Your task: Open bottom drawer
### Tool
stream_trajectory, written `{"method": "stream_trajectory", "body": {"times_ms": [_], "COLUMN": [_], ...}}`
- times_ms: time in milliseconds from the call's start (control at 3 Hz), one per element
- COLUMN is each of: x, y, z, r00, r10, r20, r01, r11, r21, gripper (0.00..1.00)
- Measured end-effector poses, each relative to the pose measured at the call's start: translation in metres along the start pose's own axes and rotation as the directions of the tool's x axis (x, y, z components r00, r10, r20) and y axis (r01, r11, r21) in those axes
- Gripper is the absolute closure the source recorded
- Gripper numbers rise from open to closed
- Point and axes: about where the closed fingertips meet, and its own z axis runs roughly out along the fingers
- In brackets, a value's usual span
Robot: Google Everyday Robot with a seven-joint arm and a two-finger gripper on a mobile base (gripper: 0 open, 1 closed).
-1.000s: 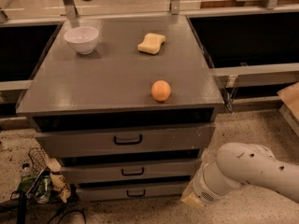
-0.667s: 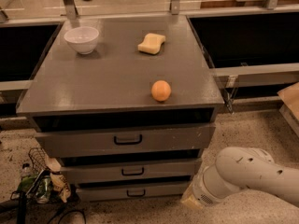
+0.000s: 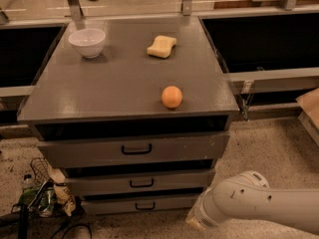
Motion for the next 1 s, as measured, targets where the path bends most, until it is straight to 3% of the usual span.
{"method": "stream_trajectory", "body": {"times_ms": [333, 667, 1000], "x": [-0.020, -0.020, -0.004], "y": [-0.013, -0.013, -0.020], "z": [0.046, 0.046, 0.064], "r00": [0.999, 0.999, 0.999], "r10": [-0.031, -0.031, 0.038], "r20": [-0.037, -0.037, -0.019], "r01": [0.032, 0.032, -0.038], "r11": [0.9995, 0.9995, 0.9993], "r21": [0.007, 0.007, 0.008], "gripper": [1.00, 1.00, 1.00]}}
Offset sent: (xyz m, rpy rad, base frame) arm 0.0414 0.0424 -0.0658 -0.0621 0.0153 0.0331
